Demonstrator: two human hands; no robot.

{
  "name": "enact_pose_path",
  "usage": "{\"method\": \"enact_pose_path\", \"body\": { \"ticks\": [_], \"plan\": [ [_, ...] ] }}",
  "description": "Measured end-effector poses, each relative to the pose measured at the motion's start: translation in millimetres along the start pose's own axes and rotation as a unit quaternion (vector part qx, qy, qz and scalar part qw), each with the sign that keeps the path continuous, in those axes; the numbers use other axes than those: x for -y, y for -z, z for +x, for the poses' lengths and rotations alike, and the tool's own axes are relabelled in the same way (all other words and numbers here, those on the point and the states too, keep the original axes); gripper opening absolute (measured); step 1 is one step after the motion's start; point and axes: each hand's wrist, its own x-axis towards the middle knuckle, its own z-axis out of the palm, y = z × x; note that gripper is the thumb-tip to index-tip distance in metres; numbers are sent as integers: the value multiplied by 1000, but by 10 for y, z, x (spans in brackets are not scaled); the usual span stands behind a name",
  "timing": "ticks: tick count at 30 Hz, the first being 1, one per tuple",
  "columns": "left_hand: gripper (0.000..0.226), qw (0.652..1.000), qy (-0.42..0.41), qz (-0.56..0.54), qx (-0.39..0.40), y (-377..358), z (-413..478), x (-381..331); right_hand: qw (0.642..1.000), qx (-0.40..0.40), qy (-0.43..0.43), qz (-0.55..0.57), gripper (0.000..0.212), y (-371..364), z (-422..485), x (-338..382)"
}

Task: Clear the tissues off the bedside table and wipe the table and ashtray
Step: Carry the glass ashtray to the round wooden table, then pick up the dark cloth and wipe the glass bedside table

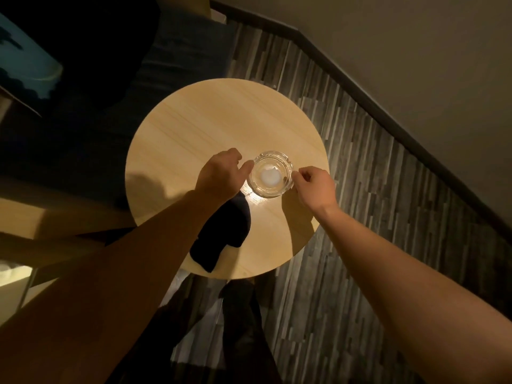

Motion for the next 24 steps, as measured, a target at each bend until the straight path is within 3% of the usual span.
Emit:
{"method": "enact_pose_path", "body": {
  "ticks": [2,3,5,9,13,20,24],
  "plan": [
    [21,999,-43,28,-15,80,-61,100,1000,-18,-14,14,32,-30,-161,18],
    [22,999,-24,22,-6,138,-115,145,999,-18,-21,23,28,-61,-261,31],
    [41,999,48,-4,-1,244,-263,247,999,0,-32,36,27,-165,-475,61],
    [38,972,214,-46,82,358,-571,314,998,38,-40,38,32,-447,-791,117],
    [54,943,299,-42,141,400,-830,289,993,85,-72,32,39,-702,-919,212],
    [43,945,292,-3,147,317,-1103,210,990,98,-97,-10,67,-1078,-959,306],
    [40,944,298,-44,133,218,-1180,233,990,110,-69,-47,35,-1225,-947,322]
  ]
}}
